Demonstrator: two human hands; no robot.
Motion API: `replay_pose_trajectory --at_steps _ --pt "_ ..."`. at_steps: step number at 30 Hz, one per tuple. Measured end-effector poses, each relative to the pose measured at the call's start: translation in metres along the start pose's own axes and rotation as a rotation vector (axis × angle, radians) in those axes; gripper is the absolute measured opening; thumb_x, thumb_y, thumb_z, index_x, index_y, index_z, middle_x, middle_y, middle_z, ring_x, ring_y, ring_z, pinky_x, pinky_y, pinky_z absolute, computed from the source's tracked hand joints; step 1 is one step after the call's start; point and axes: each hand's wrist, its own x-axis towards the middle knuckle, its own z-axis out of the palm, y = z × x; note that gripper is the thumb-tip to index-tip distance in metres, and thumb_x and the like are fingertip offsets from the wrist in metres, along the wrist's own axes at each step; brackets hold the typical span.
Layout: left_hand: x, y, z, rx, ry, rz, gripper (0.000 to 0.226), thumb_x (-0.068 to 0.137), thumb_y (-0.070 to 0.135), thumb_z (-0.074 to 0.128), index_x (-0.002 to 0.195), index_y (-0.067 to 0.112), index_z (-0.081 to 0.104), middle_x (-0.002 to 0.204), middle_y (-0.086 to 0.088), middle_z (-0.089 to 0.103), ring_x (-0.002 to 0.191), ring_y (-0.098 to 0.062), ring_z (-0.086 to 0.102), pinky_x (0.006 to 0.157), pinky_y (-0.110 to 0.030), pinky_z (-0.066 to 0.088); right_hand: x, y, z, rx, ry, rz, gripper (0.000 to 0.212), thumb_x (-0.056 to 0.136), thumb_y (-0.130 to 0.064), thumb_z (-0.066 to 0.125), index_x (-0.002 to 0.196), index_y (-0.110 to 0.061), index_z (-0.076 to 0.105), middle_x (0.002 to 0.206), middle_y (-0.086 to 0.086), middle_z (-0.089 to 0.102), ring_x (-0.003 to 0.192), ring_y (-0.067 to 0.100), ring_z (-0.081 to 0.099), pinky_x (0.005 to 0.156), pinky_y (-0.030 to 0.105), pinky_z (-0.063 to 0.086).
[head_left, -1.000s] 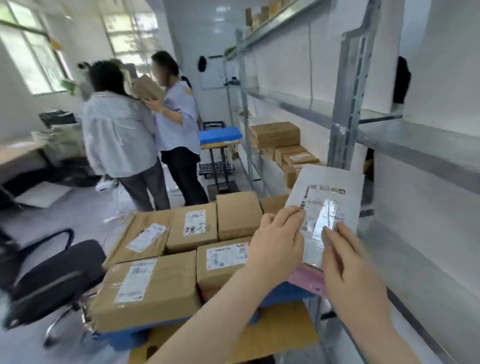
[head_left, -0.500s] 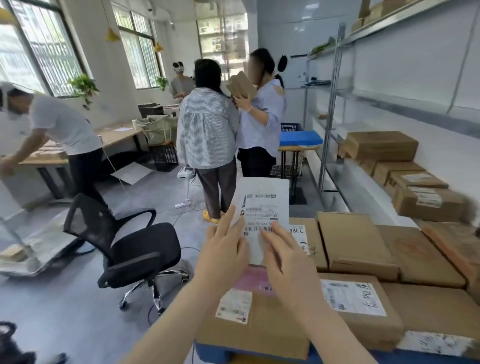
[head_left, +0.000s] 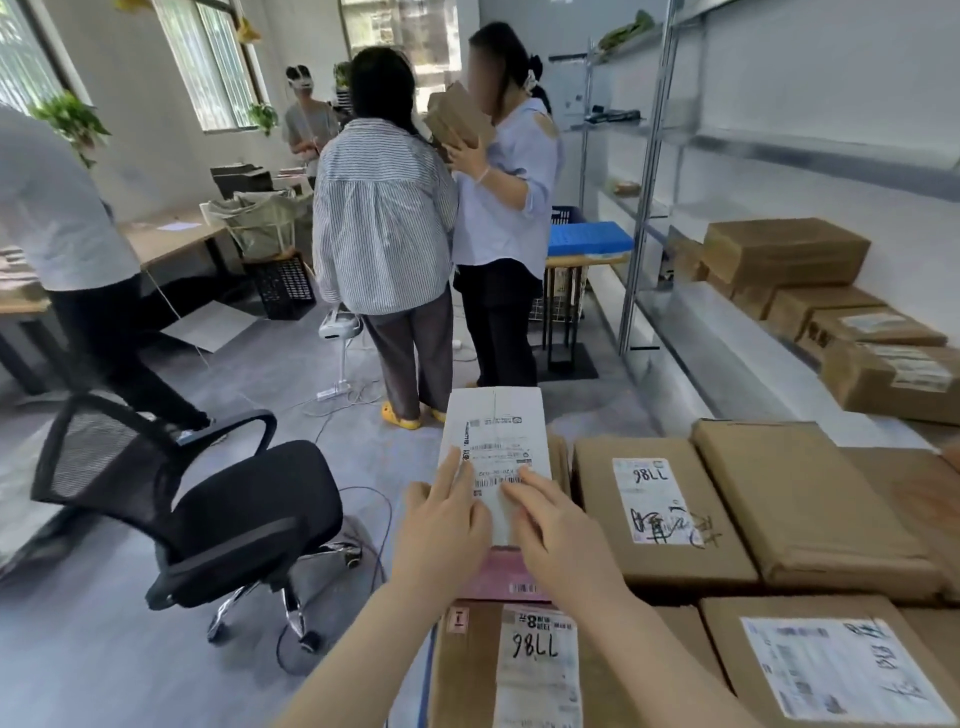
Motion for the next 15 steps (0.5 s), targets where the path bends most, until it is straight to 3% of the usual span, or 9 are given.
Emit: replay_pose_trajectory --at_steps 3,8,12,15 --pt "0.005 -0.009 0.013 -0.084 0.045 0.003 0.051 0.1 0.026 0.024 0.15 0.018 0.017 0.16 0.001 0.004 0.126 -0.021 0.029 0.105 -0.029 0.021 0.003 0.007 0.006 -0.023 0.011 -0.009 0.038 0.099 -0.032 0.04 0.135 -0.03 0.05 0.15 -0.014 0.034 0.139 0.01 0.03 0.11 0.03 0.033" --pt "0.011 -0.027 0.011 -0.55 -0.068 -0.064 0.049 0.097 0.025 0.039 0.145 0.032 0.033 0.158 0.006 0.012 0.141 -0.019 0.021 0.111 -0.034 0.025 0.005 0.008 0.005 -0.001 0.033 0.015 0.038 0.099 -0.032 0.039 0.136 -0.03 0.048 0.153 -0.01 0.029 0.138 0.003 0.027 0.106 0.018 0.028" --pt "0.014 -0.027 0.01 -0.84 -0.147 -0.154 0.048 0.096 0.023 0.043 0.141 0.04 0.036 0.147 0.005 0.037 0.126 -0.012 0.044 0.1 -0.029 0.04 0.003 0.009 0.005 0.077 -0.02 0.085 0.042 0.099 -0.034 0.037 0.141 -0.033 0.04 0.158 -0.013 0.009 0.14 0.001 0.019 0.102 0.019 0.029" --pt "0.016 -0.02 0.01 -0.891 -0.132 -0.139 0.05 0.094 0.021 0.045 0.14 0.039 0.038 0.144 0.011 0.043 0.123 -0.008 0.047 0.1 -0.029 0.041 0.003 0.007 0.008 0.086 -0.024 0.082 0.043 0.099 -0.037 0.037 0.142 -0.033 0.039 0.157 -0.016 0.012 0.138 -0.001 0.022 0.101 0.018 0.028"
